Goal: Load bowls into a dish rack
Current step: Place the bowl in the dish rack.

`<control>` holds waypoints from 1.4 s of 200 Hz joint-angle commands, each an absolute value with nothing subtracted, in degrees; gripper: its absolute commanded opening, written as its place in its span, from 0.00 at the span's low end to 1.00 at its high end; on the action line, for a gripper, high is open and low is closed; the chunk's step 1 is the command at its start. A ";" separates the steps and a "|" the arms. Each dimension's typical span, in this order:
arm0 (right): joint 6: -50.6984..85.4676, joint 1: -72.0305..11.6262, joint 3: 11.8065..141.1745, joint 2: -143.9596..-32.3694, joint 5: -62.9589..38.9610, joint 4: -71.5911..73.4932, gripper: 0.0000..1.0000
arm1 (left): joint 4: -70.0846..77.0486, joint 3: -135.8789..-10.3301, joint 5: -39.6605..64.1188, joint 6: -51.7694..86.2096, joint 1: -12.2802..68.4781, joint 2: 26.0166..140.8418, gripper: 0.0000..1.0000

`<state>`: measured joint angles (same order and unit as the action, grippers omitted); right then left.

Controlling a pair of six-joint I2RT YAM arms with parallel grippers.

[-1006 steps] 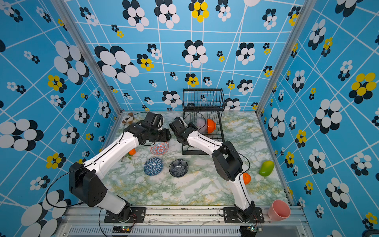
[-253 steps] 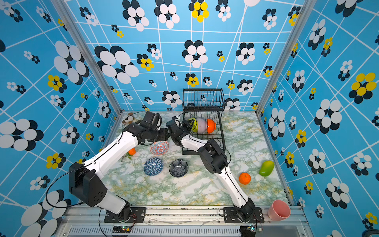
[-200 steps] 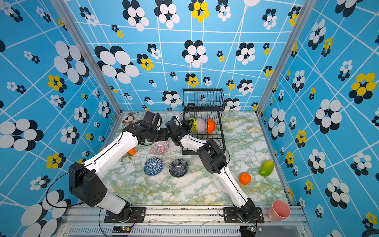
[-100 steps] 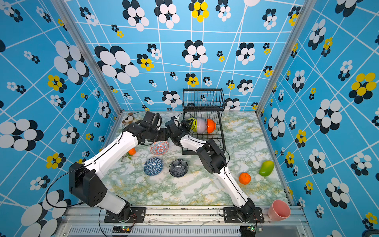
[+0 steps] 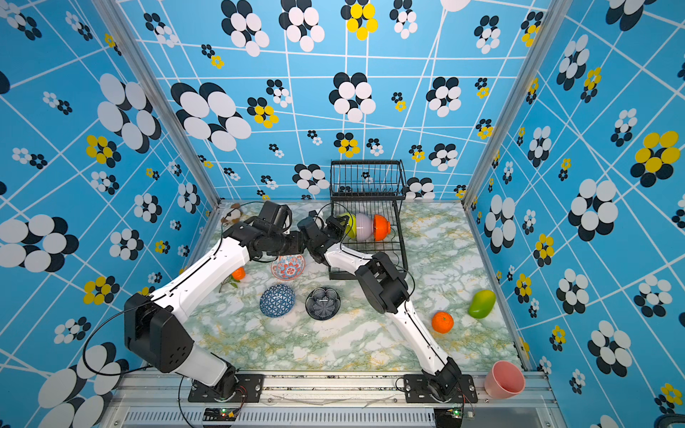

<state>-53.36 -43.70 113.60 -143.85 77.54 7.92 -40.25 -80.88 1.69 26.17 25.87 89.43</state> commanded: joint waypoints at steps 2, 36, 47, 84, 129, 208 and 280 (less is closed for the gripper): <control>-53.02 -45.18 115.25 -145.46 77.01 6.85 0.08 | -40.08 -80.07 1.85 26.21 25.67 87.72 0.63; -53.04 -45.20 115.62 -145.60 77.01 6.63 0.09 | -40.07 -80.07 1.78 26.20 25.69 87.65 0.63; -53.03 -45.26 115.66 -145.64 77.07 6.59 0.09 | -40.03 -80.07 1.81 26.19 25.66 87.65 0.63; -53.08 -45.29 115.75 -145.55 77.00 6.50 0.11 | -40.03 -80.11 1.90 26.19 25.66 87.66 0.63; -52.93 -45.35 115.84 -145.55 76.94 6.41 0.13 | -39.98 -80.01 2.02 26.34 25.58 87.63 0.63; -52.97 -45.35 116.19 -145.23 76.92 6.41 0.15 | -39.94 -80.00 2.12 26.37 25.58 87.69 0.63; -52.99 -45.29 116.63 -145.11 77.08 6.27 0.16 | -39.90 -79.98 2.15 26.38 25.58 87.46 0.63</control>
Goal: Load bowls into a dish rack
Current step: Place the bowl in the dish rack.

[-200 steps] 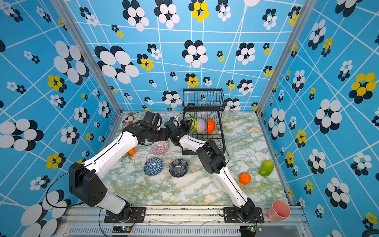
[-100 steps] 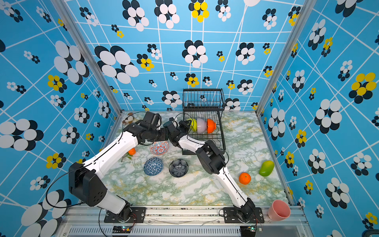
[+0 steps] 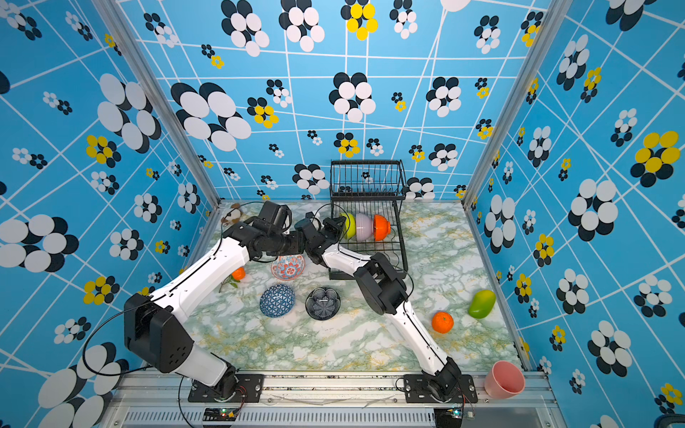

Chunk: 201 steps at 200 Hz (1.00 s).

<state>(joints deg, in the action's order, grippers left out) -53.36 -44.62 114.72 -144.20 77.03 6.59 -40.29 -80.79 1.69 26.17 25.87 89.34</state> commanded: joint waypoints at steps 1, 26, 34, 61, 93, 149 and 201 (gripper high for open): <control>-52.99 -45.32 116.63 -145.06 77.04 6.26 0.16 | -39.90 -79.98 2.17 26.37 25.58 87.46 0.63; -52.96 -45.31 116.41 -144.78 77.02 6.21 0.16 | -39.89 -79.99 2.18 26.42 25.56 87.43 0.63; -52.94 -45.35 116.32 -144.62 77.14 6.16 0.16 | -39.90 -79.98 2.14 26.39 25.51 87.42 0.63; -52.99 -45.40 115.78 -144.04 77.13 6.32 0.18 | -39.86 -80.02 2.25 26.37 25.55 87.37 0.63; -52.91 -45.60 114.81 -143.29 77.20 6.76 0.18 | -39.90 -79.98 2.24 26.37 25.50 87.28 0.63; -52.51 -46.18 113.23 -141.80 77.35 7.12 0.19 | -39.90 -79.89 2.18 26.37 25.49 87.33 0.63; -51.51 -46.48 110.89 -139.89 77.44 7.14 0.23 | -39.86 -79.89 2.09 26.37 25.49 87.31 0.63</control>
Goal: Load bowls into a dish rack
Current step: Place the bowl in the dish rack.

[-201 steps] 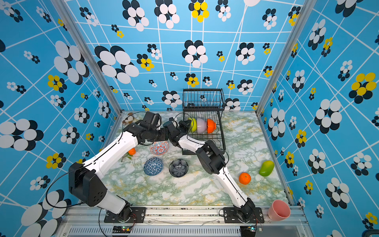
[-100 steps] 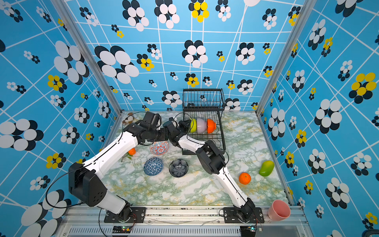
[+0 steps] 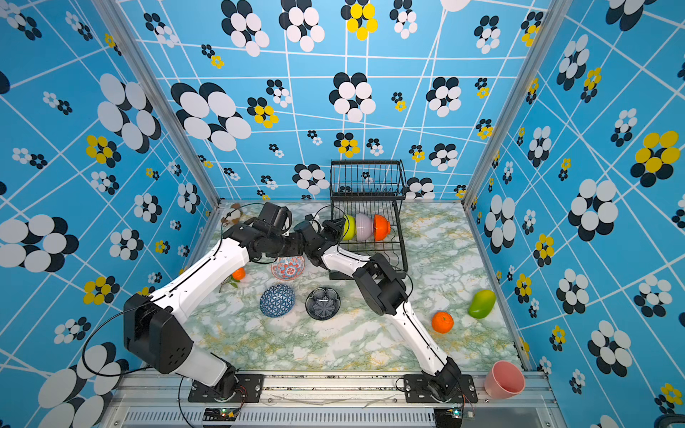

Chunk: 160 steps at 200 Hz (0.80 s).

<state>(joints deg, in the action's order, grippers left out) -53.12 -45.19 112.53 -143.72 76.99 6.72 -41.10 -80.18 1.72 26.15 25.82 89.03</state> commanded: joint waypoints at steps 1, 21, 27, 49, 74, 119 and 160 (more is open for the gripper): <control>-51.51 -46.49 110.86 -139.90 77.44 7.13 0.23 | -39.84 -79.89 2.10 26.41 25.44 87.29 0.63; -51.05 -46.66 110.02 -139.10 77.56 7.16 0.23 | -39.81 -79.82 2.05 26.37 25.49 87.20 0.63; -50.97 -46.70 109.79 -138.91 77.53 7.12 0.23 | -39.81 -79.80 2.07 26.37 25.49 87.26 0.63; -50.20 -47.05 108.93 -138.11 77.60 6.81 0.24 | -39.79 -79.85 1.83 26.28 25.49 86.94 0.63; -49.35 -47.33 107.82 -136.96 77.57 6.46 0.27 | -39.81 -79.81 1.33 26.22 25.47 86.51 0.63; -46.39 -47.96 106.62 -134.79 77.45 3.94 0.29 | -39.62 -79.64 0.03 25.85 25.38 85.43 0.64; -44.16 -48.55 105.22 -133.03 77.35 2.39 0.31 | -39.51 -79.54 -0.26 25.87 25.39 85.23 0.64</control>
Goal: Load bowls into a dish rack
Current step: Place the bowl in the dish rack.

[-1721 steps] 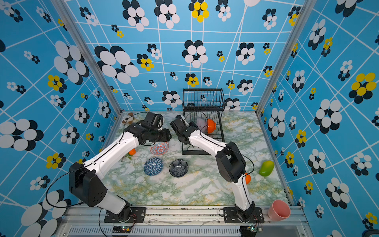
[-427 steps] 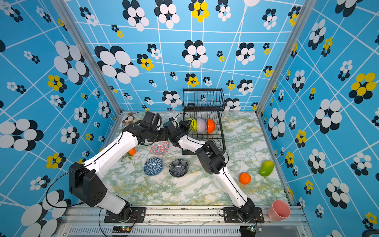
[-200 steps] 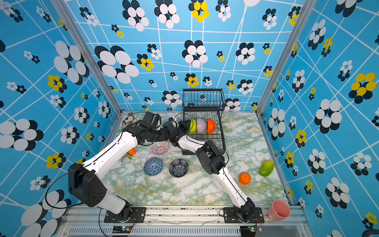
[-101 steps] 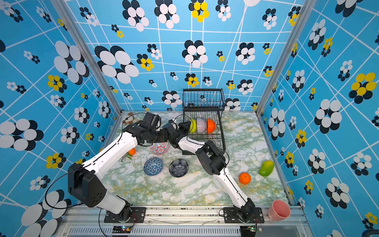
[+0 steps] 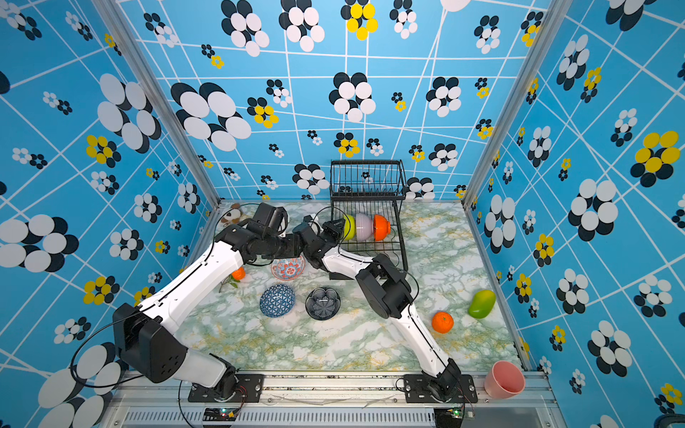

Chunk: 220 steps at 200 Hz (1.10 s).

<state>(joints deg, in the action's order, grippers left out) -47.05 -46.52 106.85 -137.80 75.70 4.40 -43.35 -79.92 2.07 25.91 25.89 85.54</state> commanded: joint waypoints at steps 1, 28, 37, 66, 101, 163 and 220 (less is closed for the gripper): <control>-44.10 -48.58 105.21 -132.96 77.39 2.34 0.31 | -39.53 -79.54 -0.26 25.85 25.35 85.20 0.63; -41.10 -49.00 104.17 -131.33 77.17 -0.05 0.32 | -39.33 -79.37 -0.89 25.84 25.27 84.56 0.63; -39.68 -49.07 103.94 -130.74 76.94 -1.44 0.32 | -39.20 -79.13 -1.06 25.84 25.22 84.28 0.63; -36.63 -49.55 102.68 -128.86 76.60 -3.95 0.31 | -39.02 -78.86 -2.02 25.76 25.05 83.76 0.63; -33.59 -49.99 101.11 -126.64 76.54 -6.29 0.32 | -38.76 -78.59 -2.53 25.84 24.80 83.41 0.63; -20.05 -51.10 97.29 -118.87 74.51 -18.39 0.32 | -39.08 -78.48 -4.61 25.27 23.74 84.09 0.64; -0.15 -51.92 92.22 -106.91 66.47 -33.22 0.32 | -43.66 -81.22 -7.31 24.92 20.73 89.28 0.64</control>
